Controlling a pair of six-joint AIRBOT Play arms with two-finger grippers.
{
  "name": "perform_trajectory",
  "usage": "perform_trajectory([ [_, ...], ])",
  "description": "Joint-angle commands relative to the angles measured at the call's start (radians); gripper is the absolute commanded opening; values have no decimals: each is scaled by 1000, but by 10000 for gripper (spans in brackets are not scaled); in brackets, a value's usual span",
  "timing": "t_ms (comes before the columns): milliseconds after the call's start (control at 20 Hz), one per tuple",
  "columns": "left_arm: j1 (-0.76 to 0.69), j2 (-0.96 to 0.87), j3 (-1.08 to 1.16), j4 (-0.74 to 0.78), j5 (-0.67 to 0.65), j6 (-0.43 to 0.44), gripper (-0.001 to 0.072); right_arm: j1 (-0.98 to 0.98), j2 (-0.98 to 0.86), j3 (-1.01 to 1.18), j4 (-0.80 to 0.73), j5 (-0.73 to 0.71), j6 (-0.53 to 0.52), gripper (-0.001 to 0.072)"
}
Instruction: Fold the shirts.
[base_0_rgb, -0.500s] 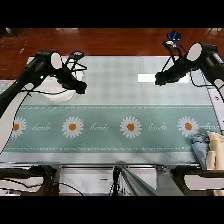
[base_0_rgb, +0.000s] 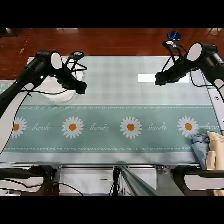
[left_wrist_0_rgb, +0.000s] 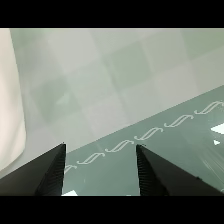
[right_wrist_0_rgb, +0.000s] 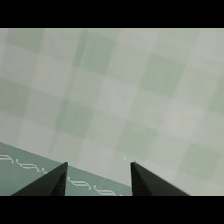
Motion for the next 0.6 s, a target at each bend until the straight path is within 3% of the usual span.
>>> perform_trajectory([
  [0,1,-1,0,0,0,0,526,1,1,0,0,0,0,481],
  [350,-3,0,1,-2,70,11,526,1,1,-1,0,-14,0,481],
  [450,-1,0,6,84,129,131,528,1,1,0,0,-18,0,481],
  [550,16,0,30,257,188,25,543,1,1,-1,-1,-17,0,481],
])
